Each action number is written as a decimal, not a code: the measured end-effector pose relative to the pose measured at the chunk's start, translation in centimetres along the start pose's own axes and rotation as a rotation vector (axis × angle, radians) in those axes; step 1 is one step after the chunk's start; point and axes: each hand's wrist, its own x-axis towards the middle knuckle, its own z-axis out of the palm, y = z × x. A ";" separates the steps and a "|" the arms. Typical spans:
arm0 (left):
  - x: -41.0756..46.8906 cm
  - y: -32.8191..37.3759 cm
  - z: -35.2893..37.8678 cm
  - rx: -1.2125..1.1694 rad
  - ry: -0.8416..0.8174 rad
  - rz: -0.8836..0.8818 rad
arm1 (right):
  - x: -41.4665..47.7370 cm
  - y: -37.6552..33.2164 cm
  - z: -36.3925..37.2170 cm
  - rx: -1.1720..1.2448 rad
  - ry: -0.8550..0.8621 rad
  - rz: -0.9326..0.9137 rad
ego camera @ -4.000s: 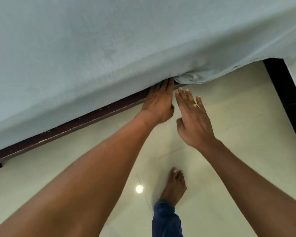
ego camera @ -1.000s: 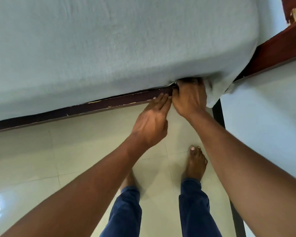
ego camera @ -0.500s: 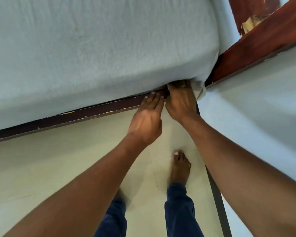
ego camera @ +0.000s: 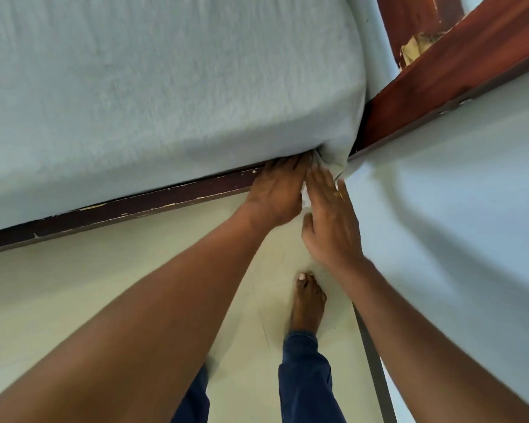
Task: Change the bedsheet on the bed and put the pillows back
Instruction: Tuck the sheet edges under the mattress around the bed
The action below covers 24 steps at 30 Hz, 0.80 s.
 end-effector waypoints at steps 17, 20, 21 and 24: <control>6.2 3.6 1.0 -0.020 -0.134 -0.027 | -7.2 3.0 -2.4 0.150 0.068 0.171; 3.5 4.0 1.0 -0.059 0.045 -0.005 | -7.2 2.4 -2.3 0.191 0.070 0.183; 1.8 3.7 1.0 -0.089 0.100 0.032 | -6.5 2.2 -2.2 0.183 0.072 0.160; -3.6 2.4 1.2 -0.163 0.202 0.043 | -1.4 1.8 -1.3 0.099 0.015 0.079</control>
